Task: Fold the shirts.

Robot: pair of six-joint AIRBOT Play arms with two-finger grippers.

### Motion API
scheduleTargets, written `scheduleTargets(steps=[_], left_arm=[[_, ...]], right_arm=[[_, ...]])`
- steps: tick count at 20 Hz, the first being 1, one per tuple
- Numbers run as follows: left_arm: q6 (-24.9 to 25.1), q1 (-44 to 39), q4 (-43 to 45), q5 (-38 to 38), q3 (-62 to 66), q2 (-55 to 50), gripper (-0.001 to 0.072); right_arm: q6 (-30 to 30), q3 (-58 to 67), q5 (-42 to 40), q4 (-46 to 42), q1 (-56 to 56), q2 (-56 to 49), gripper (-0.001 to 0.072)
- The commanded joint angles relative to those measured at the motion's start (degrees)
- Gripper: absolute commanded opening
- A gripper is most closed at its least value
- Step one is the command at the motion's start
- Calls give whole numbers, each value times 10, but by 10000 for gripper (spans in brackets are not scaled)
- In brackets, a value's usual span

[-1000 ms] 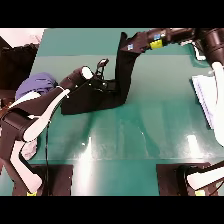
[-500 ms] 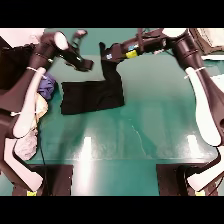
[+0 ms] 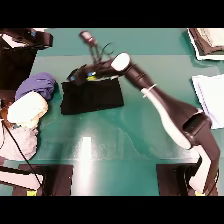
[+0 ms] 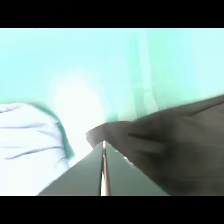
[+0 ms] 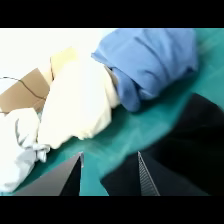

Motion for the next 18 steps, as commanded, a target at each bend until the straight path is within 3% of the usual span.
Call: scheduleTargets(steps=[1,5,10,11,12,14,16,18], left_arm=[[0,6,7,-13,-11,16,22],[0,6,-2,-31,-57,16,22],[0,6,-74,7,-59,15,22],[0,6,-93,16,-59,15,22],[0,6,-111,24,-59,15,22],[0,6,-139,34,-59,15,22],[0,6,-153,36,-59,15,22],[2,6,-154,32,-59,15,22]], right_arm=[[-16,0,-61,-49,45,-17,416],[25,-5,93,-177,-30,40,412],[93,-120,193,-194,-195,113,428],[99,-140,211,-187,-221,113,604],[115,-164,223,-170,-249,110,712],[135,-196,247,-116,-285,87,691],[136,-220,253,-61,-303,57,589],[136,-224,251,-25,-300,23,584]])
